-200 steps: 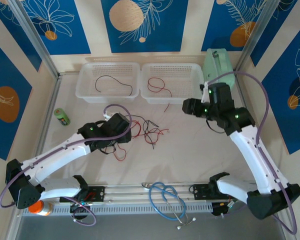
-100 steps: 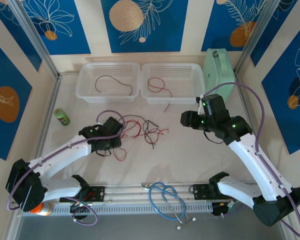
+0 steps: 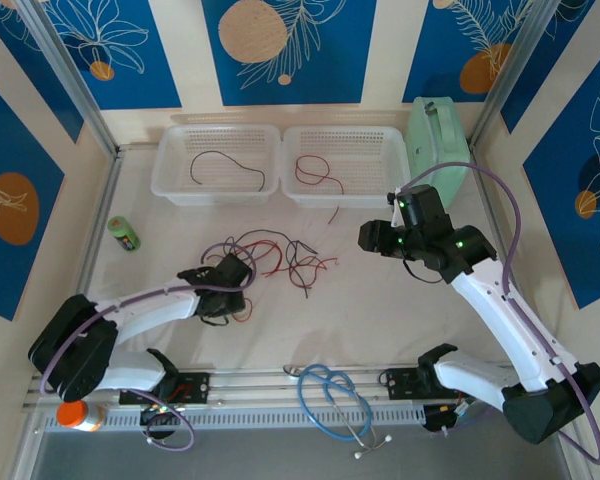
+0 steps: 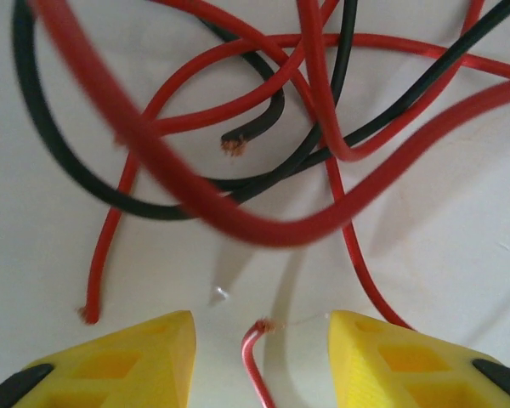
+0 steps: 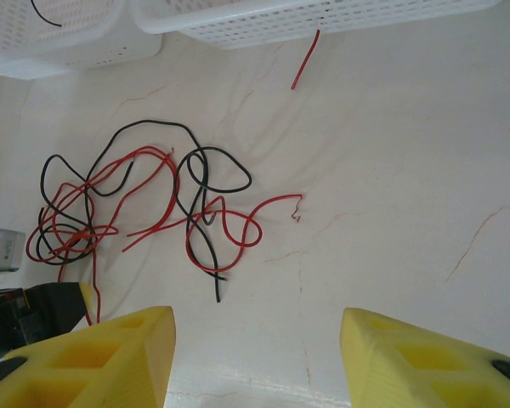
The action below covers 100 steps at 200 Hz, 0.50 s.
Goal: Untangle the cables
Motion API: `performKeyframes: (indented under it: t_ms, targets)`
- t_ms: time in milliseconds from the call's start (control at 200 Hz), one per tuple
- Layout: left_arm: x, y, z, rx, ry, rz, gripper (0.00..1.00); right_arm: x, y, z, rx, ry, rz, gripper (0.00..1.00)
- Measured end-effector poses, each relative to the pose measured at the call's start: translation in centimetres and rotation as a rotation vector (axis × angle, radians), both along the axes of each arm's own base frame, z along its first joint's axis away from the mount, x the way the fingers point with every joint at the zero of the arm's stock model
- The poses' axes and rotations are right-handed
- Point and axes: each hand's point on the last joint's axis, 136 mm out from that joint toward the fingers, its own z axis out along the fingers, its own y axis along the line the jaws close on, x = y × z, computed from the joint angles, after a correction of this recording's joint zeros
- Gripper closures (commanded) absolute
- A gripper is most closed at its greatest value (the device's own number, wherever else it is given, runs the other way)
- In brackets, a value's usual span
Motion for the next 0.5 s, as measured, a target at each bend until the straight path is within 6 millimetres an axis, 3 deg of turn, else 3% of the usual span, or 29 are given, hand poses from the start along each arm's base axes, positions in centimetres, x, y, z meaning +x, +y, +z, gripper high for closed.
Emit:
performKeyframes:
  t_ms: [190,285,340,500]
  targets:
    - [0.3,0.4,-0.4,0.042,0.005,0.009,0.71,0.0,0.0,0.0,0.000,0.000,0.000,0.47]
    - [0.4,0.6,-0.4,0.061,0.001,0.003,0.86,0.0,0.0,0.0,0.001,-0.001,0.000,0.47]
    - [0.7,0.5,-0.2,0.062,-0.010,-0.011,1.00,0.0,0.1,-0.1,0.002,0.001,0.002,0.47]
    - [1.6,0.0,0.7,0.071,-0.042,-0.036,1.00,-0.2,0.3,-0.9,0.009,0.024,0.010,0.47]
